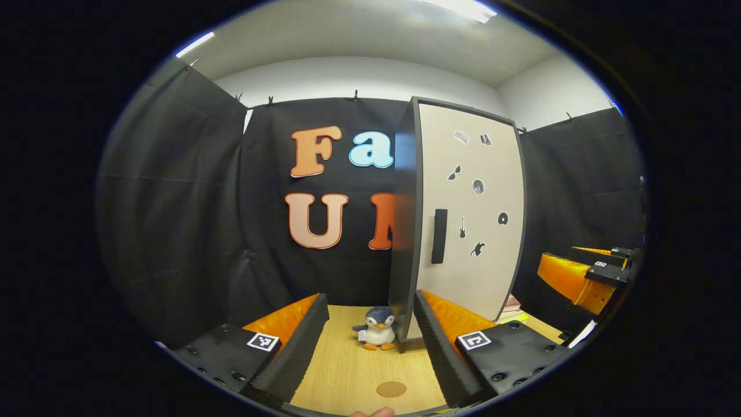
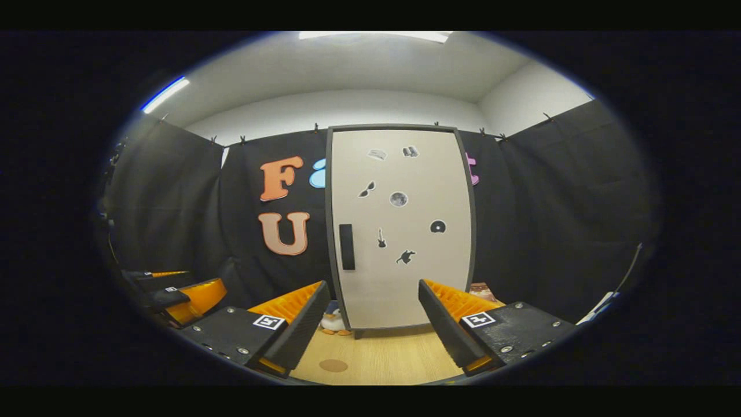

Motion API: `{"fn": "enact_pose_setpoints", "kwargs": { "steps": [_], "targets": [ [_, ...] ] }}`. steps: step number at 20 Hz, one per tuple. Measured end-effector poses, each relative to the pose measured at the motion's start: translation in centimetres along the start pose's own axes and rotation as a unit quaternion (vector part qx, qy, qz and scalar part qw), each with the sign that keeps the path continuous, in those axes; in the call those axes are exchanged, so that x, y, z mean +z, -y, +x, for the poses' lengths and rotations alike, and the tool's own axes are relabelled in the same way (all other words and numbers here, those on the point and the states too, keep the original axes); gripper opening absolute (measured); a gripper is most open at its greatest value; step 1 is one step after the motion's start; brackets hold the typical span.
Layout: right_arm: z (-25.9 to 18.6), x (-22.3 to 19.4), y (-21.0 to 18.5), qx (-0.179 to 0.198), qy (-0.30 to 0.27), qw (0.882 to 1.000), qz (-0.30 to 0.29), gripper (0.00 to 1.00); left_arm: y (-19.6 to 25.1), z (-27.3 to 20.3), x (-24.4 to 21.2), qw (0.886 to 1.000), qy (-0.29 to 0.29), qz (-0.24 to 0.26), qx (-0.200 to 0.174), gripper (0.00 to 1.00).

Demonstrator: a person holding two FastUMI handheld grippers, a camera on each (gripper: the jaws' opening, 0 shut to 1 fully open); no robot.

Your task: Open the cabinet door with the right hand, grasp the bottle in the cabinet with the left hand and place it on the coaster, then close the cabinet door with the right hand.

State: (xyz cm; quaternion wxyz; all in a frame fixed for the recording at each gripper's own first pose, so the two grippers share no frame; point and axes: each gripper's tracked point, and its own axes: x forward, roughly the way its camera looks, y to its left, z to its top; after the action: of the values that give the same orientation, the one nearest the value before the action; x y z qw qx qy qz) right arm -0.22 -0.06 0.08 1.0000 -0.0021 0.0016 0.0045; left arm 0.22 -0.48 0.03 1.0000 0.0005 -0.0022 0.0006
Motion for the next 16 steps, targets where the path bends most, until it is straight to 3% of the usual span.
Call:
{"fn": "enact_pose_setpoints", "kwargs": {
  "steps": [12,13,16],
  "targets": [
    [1.8,-0.6,-0.9,0.004,-0.005,1.000,0.003,0.95,-1.1,0.8,-0.9,1.000,-0.008,0.002,0.009,0.96],
    [2.1,-0.5,-1.0,0.004,-0.004,1.000,0.002,0.99,-1.2,1.0,-0.9,1.000,-0.009,0.002,0.009,0.99],
    [3.5,-0.6,-1.5,0.006,-0.003,1.000,-0.001,0.95,-1.4,1.4,-1.2,1.000,-0.010,0.003,0.009,0.96]
  ]
}}
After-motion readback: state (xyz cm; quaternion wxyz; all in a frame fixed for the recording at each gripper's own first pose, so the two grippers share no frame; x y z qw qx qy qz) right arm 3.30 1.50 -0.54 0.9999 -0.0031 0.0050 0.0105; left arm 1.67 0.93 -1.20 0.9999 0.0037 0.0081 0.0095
